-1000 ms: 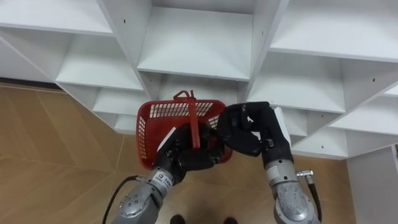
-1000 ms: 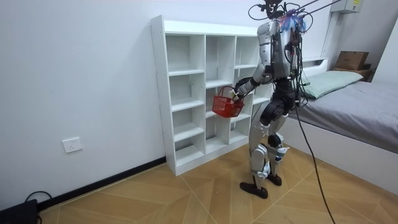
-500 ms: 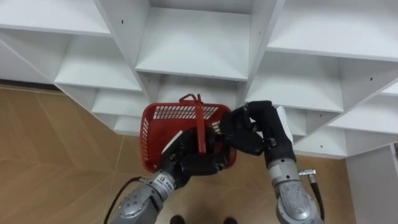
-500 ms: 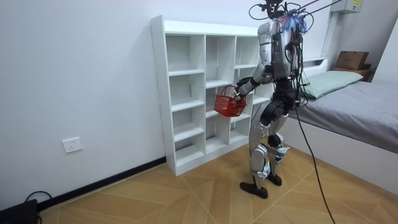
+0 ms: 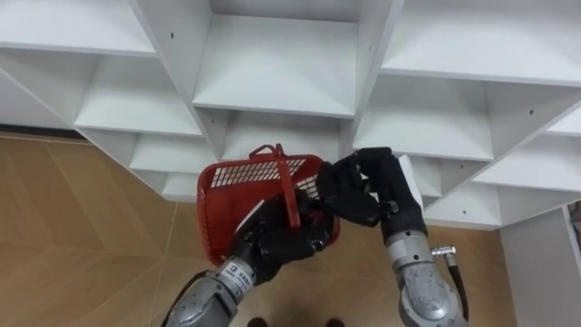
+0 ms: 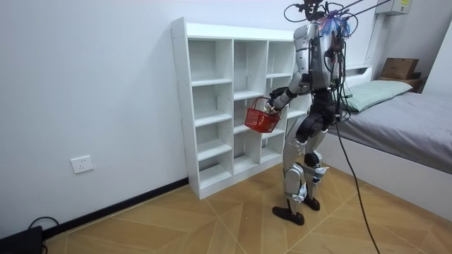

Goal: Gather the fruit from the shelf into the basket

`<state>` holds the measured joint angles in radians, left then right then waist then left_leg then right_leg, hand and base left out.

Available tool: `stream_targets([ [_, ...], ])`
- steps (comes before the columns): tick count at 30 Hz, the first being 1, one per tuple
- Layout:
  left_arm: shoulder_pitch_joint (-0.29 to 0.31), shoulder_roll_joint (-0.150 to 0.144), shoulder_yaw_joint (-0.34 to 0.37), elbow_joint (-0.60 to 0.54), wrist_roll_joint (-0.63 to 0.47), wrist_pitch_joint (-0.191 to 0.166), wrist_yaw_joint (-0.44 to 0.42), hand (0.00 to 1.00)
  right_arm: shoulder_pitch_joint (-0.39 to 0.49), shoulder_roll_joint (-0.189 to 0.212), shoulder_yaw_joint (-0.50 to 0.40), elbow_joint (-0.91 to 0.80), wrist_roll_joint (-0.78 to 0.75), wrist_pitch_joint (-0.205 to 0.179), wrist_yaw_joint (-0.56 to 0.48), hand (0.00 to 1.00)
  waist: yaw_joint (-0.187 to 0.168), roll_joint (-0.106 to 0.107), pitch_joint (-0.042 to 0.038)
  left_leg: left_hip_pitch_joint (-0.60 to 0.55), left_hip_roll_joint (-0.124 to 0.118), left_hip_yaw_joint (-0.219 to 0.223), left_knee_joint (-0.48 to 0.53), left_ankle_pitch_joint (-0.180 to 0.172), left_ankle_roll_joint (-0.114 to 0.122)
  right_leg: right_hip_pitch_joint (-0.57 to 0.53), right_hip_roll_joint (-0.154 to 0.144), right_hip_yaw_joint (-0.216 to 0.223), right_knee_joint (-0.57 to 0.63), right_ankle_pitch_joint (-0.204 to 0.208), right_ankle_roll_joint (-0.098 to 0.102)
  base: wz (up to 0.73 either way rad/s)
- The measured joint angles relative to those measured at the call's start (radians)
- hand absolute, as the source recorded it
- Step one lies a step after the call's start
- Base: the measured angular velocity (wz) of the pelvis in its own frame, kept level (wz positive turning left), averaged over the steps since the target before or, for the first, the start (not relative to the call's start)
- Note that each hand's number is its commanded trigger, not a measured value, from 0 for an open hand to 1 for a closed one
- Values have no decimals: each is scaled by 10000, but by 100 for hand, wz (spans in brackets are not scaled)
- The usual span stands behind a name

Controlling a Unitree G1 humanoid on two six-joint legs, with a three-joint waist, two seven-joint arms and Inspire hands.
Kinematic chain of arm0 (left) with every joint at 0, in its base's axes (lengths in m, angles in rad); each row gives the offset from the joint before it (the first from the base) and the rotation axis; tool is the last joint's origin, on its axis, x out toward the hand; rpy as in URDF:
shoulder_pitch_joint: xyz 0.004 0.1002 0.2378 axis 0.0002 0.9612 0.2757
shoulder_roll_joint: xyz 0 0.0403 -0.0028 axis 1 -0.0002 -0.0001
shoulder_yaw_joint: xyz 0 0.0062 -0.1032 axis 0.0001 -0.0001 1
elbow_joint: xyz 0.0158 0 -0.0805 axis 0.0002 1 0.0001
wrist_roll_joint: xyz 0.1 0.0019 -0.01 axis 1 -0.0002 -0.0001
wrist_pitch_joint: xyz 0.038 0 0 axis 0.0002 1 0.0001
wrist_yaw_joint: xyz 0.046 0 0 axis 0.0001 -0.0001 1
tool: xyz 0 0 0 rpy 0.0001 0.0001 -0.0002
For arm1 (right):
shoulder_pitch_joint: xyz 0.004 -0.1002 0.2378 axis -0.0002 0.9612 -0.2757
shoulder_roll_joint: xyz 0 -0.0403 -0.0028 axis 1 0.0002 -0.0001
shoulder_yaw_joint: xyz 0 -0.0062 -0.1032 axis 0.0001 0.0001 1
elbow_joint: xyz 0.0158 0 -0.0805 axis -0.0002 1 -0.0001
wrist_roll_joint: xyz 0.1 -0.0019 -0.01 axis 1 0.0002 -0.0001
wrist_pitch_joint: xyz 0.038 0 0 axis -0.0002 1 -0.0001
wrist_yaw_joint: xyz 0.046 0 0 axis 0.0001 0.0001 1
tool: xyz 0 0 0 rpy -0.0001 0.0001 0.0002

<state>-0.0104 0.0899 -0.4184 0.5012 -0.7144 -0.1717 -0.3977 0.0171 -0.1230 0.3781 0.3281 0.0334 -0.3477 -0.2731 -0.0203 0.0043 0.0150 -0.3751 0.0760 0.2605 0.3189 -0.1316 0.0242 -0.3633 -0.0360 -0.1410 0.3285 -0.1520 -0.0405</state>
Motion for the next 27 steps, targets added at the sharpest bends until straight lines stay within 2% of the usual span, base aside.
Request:
stream_targets([
  [7,7,-25,-248,-1,-236,130,-447,100,-5,-4,-65,2,1,125,57,100,7,189,9,-33,4,-10,7,-2,1,-4,4,-24,-21,1,-2,0],
  [13,17,-91,-694,-2,-224,274,-589,100,-86,61,-74,0,3,397,171,100,15,192,9,-76,5,-12,1,-6,-5,-38,13,-27,-17,4,-5,0],
  [19,10,-317,-652,-2,-237,273,-784,100,-376,113,-105,1,-3,417,219,100,30,197,9,-87,7,-15,2,-7,-6,-48,19,-21,-17,3,-5,0],
  [27,8,-331,-661,-3,-230,273,-909,100,-396,129,-184,1,-35,417,348,100,30,213,12,-116,22,-16,32,-11,-8,-62,22,-21,-9,4,-7,0],
])
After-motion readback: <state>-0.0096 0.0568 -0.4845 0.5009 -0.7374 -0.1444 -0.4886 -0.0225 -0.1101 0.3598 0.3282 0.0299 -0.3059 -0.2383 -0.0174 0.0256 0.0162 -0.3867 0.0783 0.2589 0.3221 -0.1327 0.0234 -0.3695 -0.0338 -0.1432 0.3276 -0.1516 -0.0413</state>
